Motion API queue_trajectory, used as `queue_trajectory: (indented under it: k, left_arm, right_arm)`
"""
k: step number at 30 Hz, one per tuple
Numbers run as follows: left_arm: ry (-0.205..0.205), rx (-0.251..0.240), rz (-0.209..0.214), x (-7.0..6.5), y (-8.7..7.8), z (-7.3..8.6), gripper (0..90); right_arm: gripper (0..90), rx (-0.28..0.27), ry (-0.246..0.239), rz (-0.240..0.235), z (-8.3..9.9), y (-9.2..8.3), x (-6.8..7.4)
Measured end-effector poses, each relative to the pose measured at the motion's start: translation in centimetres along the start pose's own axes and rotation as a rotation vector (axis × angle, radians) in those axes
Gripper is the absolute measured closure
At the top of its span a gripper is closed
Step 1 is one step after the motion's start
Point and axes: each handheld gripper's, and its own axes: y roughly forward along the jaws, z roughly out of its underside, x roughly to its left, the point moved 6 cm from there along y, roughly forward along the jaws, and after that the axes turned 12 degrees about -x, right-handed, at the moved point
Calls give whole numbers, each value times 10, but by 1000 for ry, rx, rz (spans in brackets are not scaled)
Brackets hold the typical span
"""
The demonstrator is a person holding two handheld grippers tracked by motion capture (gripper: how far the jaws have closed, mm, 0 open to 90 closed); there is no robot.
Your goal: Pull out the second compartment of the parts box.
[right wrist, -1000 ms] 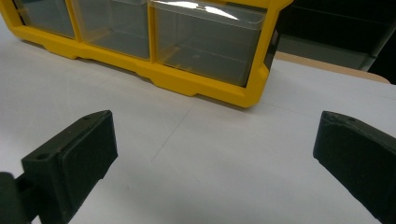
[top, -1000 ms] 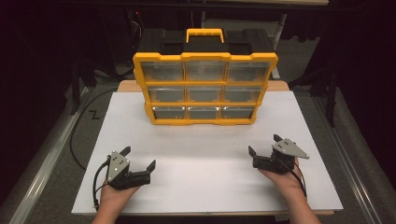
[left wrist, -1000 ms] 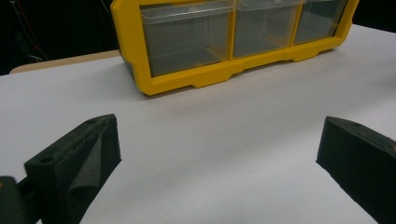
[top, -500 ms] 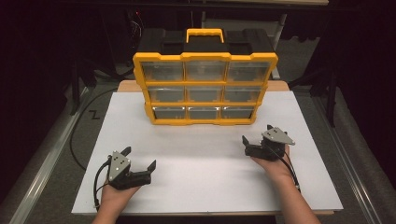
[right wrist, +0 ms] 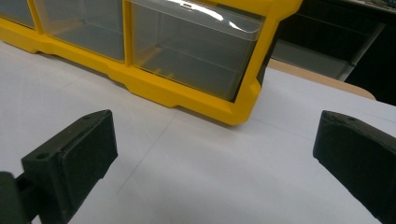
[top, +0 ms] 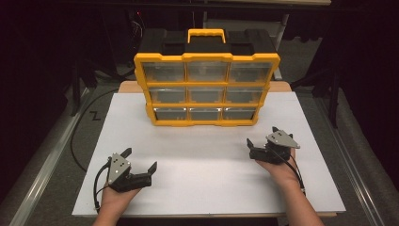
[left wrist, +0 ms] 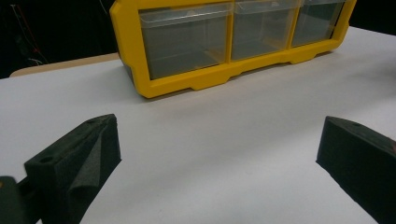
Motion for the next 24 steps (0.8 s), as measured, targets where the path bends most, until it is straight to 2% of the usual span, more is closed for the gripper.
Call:
queue_trajectory:
  k: [5, 8, 14, 18, 21, 22, 24]
  left_arm:
    - [-2, -1, 0, 0, 0, 0, 3]
    - [-2, -6, 2, 0, 0, -1, 3]
    - [-5, -6, 2, 0, 0, -1, 4]
    - [-5, -8, 1, 0, -1, -1, 3]
    - [-5, -7, 1, 0, -1, -1, 3]
    - [-5, -8, 1, 0, -1, -1, 3]
    - [-5, -8, 1, 0, -1, -1, 3]
  right_arm:
    - [11, 1, 0, 5, 3, -9, -6]
    - [11, 11, -21, 13, 8, -17, -12]
    - [11, 16, -49, 8, 10, -17, -10]
    - [11, 29, -110, -6, 11, -17, -4]
    - [11, 37, -132, -14, 12, -16, -1]
    - [11, 42, -164, -20, 13, -16, 3]
    - [11, 44, -192, -26, 13, -15, 6]
